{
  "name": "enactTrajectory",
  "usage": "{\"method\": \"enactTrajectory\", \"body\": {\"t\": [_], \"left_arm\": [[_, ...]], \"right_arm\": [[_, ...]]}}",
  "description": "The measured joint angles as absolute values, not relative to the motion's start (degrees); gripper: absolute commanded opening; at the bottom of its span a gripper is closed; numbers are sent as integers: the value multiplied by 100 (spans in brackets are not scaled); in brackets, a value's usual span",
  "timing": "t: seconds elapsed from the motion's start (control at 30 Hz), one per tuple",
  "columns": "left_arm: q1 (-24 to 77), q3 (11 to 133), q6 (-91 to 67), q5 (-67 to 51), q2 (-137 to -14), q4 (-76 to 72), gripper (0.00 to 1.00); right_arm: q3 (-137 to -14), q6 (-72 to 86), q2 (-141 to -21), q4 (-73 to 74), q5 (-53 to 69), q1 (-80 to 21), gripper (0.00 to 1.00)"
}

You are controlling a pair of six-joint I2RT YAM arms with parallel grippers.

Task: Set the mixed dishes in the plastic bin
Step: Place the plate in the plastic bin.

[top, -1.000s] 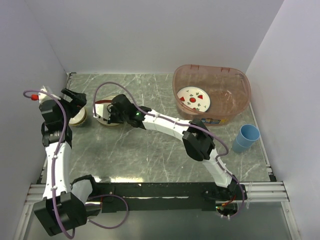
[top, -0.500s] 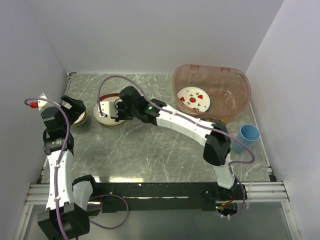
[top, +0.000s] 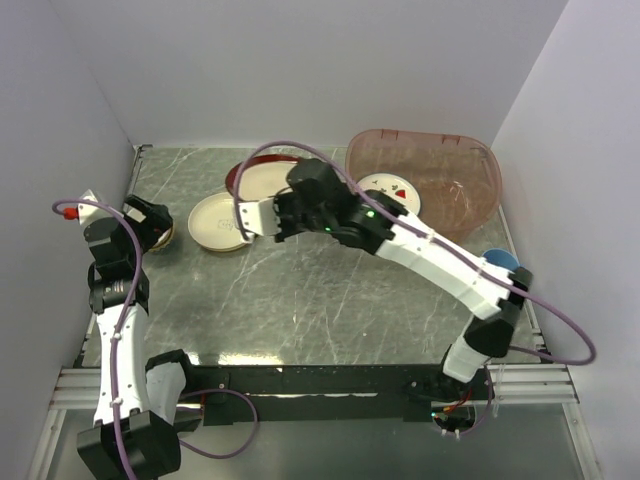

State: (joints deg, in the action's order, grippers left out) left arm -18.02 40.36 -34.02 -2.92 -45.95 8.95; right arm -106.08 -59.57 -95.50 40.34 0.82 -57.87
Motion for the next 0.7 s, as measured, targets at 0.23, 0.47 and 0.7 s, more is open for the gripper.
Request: {"method": "enactTrajectory", "body": {"t": [0.23,0.47,0.7], "left_arm": [[-1802,4036,-3378,-445,-4637,895,99],[-1796,4034,-3363,-637,-4689,895,99],[-1791,4034,-3363,-781,-4748,893,99]], "right_arm": [[-9939,-6392,-8429,4431,-438,-5787,0],[-9111,-6768,-7524,4431,-932,-5690,0],[-8097,-7273,-6630,4233,-1026,-5129,0]]}}
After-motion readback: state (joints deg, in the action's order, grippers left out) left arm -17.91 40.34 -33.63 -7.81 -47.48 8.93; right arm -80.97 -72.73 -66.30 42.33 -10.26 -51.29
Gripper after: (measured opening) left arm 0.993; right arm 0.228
